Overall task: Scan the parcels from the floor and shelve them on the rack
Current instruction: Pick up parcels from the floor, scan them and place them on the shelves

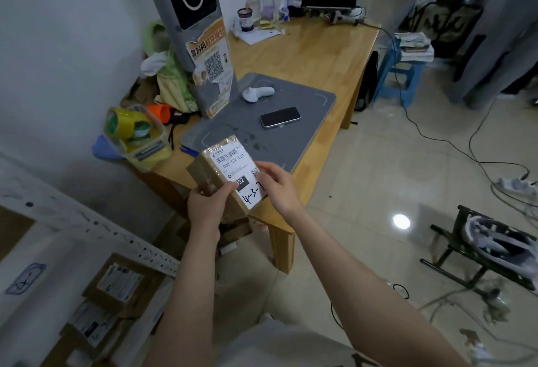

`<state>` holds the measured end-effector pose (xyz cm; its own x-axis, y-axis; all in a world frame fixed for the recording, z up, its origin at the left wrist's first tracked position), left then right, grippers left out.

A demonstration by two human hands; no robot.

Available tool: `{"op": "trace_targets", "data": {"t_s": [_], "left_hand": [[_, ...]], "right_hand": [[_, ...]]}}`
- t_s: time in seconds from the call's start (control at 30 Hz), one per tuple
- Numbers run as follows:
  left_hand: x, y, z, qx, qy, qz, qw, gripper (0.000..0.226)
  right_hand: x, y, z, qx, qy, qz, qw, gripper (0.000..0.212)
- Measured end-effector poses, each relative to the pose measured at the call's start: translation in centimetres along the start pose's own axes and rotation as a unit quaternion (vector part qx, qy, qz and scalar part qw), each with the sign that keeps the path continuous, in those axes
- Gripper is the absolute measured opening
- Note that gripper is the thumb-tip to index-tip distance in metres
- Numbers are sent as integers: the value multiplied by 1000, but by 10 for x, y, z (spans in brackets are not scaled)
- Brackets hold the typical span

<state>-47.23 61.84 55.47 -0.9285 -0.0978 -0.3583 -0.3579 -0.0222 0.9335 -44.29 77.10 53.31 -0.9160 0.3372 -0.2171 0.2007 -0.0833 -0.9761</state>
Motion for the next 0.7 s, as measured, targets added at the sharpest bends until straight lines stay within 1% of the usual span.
{"op": "trace_targets", "data": {"t_s": [0.13, 0.23, 0.3, 0.4, 0.43, 0.53, 0.63, 0.7], "left_hand": [[26, -2, 2, -6, 29, 10, 1000, 80], [36, -4, -7, 5, 44, 19, 999, 97], [42, -7, -15, 18, 63, 14, 998, 100], [50, -7, -23, 32, 100, 12, 994, 90], [52, -7, -25, 32, 113, 14, 993, 87], [55, -5, -25, 42, 146, 21, 988, 80], [52, -6, -21, 55, 165, 16, 985, 99], [51, -6, -16, 65, 174, 11, 982, 101]], "right_hand": [[42, 14, -7, -52, 49, 17, 997, 32], [67, 31, -14, -149, 75, 50, 985, 40], [79, 42, -17, -255, 68, 74, 962, 49], [98, 57, -17, -390, 36, 112, 913, 59], [104, 62, -16, -415, 23, 123, 901, 58], [120, 78, -11, -451, -30, 149, 879, 49], [128, 86, -6, -483, -77, 140, 861, 32], [135, 89, -5, -490, -90, 121, 859, 27]]}}
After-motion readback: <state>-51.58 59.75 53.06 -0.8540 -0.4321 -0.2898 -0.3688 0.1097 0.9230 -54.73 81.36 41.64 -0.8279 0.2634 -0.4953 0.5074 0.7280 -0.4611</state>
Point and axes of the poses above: each hand's wrist, its own x-axis towards the middle knuckle, its own z-axis out of the palm, y = z × x, the point moved 2 cm from there along x, towards the middle knuckle, and after that the axes turned 5 degrees about z, right-handed, at the moved point
